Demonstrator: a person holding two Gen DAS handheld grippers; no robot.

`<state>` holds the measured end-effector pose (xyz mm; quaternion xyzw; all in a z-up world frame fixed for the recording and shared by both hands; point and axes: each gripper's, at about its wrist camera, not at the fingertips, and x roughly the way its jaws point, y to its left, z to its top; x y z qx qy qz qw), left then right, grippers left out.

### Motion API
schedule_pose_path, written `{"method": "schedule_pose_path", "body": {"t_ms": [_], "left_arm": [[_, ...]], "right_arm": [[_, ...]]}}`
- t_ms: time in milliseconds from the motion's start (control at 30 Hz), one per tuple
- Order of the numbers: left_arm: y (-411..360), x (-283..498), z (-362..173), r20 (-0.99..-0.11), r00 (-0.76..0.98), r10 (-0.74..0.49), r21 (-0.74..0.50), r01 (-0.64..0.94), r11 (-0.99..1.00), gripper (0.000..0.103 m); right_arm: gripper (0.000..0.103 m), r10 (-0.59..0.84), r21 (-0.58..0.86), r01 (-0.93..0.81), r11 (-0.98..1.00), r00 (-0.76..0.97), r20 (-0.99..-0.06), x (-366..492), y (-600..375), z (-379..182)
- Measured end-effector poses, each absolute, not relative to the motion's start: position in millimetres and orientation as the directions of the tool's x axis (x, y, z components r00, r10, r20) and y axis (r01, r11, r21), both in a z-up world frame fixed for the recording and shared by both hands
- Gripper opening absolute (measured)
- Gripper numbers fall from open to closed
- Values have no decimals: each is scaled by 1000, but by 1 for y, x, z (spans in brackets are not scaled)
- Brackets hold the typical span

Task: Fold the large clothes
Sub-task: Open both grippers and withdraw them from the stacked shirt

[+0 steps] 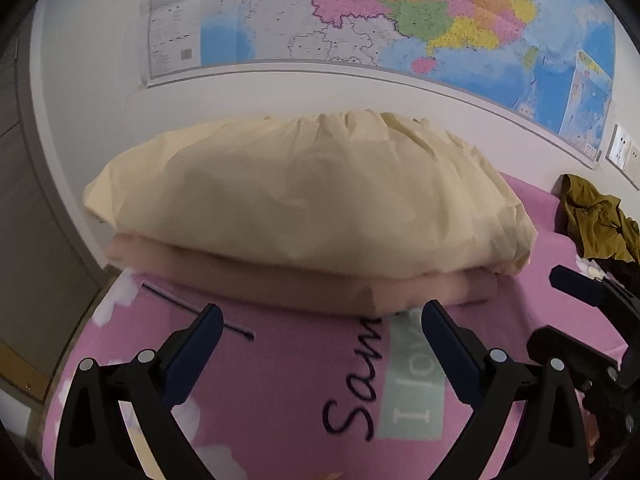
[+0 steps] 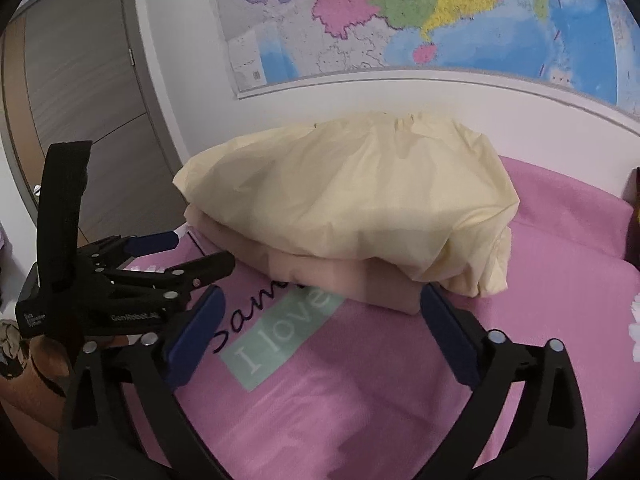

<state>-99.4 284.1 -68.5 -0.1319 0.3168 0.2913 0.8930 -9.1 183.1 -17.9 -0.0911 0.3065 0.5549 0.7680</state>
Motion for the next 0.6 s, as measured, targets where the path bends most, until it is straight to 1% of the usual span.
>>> {"method": "schedule_pose_path", "body": {"t_ms": [233,367,600], "left_arm": [[265,-119,-62,-623,610,490,-34,-647,762,96],[258,-128,-56,-609,605,514,-27,-663,748,96],[249,-136,-54,-609,601,518,-25,-667,744,96]], "right_arm": [[97,802,175,-916,360,208,-560,-27,174,-13],[97,813,189,-918,350,198,-547,-34,167,-13],[97,812,184,-919,349,199,-549,-42,161,-13]]}}
